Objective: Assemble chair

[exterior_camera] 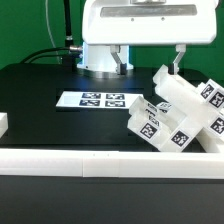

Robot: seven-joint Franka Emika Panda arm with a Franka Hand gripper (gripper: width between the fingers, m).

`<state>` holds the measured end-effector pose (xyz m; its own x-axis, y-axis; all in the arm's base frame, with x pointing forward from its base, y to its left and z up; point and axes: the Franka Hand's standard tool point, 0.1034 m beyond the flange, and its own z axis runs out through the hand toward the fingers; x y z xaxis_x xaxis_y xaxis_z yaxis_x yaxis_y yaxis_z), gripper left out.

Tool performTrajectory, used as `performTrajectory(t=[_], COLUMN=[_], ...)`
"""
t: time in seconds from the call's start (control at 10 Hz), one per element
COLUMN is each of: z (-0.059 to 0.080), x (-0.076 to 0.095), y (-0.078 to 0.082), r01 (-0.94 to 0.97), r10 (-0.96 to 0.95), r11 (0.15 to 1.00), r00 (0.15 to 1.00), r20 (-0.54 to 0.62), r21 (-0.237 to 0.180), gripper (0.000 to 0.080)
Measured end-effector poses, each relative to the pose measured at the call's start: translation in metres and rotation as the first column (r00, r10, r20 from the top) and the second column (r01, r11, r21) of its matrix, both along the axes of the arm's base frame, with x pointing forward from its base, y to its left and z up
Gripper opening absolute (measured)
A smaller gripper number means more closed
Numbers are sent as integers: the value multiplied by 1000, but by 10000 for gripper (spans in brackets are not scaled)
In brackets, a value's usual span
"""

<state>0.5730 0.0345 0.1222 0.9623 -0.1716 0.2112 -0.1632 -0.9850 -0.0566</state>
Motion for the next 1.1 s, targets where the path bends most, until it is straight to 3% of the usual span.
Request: performTrajectory(t=[0.2,0.3,0.7,1.1], z=[21,23,16,0], x=[35,39,45,48], y=[-1,4,0,-24], r01=[-39,-29,-44,-86], r10=[39,29,44,86], r11=[999,1000,999,996], r00=[999,1000,999,996], r20=[-3,4,2,0], r21=[2,6,-5,-33], gripper=[649,649,649,649])
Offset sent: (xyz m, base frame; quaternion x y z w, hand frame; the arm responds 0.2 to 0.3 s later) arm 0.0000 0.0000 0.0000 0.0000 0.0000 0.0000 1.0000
